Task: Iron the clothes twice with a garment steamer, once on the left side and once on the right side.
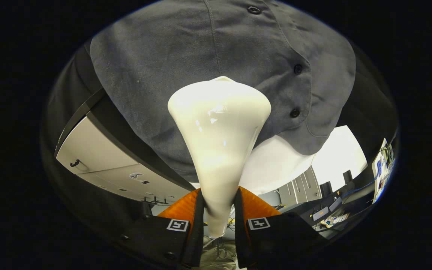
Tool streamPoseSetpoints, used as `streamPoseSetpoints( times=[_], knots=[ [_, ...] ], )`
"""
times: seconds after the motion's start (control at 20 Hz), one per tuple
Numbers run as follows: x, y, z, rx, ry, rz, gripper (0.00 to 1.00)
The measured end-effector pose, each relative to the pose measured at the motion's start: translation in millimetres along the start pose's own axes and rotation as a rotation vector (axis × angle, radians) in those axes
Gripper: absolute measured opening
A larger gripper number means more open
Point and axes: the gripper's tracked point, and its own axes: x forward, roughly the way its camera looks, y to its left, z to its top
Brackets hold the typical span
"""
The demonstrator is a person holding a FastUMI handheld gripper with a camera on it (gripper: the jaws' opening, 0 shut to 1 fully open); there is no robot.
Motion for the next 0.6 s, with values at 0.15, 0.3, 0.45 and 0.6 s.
streamPoseSetpoints(
  times=[0.15,0.3,0.45,0.6],
  knots=[
    [-15,-3,4,0.003,-0.021,-0.007,0.43],
    [-40,-8,15,-0.002,-0.058,-0.013,0.43],
    [-66,-12,29,0.000,-0.104,-0.022,0.43],
    [-93,-17,46,0.005,-0.148,-0.027,0.43]
  ],
)
